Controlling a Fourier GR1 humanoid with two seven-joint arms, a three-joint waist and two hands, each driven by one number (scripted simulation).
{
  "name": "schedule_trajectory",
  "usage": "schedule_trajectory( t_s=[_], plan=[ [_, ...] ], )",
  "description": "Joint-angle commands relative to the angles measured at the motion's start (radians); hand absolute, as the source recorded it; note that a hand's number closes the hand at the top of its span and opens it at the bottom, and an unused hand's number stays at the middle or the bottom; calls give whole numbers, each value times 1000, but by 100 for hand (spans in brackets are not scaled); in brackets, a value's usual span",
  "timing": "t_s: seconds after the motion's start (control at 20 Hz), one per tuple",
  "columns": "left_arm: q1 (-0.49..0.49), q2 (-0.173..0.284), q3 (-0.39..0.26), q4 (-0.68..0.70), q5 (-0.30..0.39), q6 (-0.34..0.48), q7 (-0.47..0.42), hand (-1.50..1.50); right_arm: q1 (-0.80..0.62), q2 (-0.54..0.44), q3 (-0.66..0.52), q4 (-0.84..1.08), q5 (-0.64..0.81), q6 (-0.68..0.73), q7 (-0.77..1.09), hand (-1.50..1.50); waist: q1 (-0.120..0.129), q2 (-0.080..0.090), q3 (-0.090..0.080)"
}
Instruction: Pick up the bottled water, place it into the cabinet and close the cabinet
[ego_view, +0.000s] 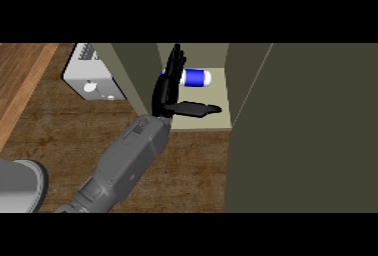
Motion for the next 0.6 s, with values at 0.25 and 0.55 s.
schedule_trajectory(
  t_s=[0.25, 0.55],
  plan=[
    [245, 13, -124, -420, 3, -24, 86, -150, 4, -10, -14, -115, -14, -51, 71, -150, 35, -3, 1],
    [459, 70, -211, -658, -15, -44, 106, -150, 47, -80, -43, -124, 14, 23, 6, -150, 24, -6, 1]
  ],
)
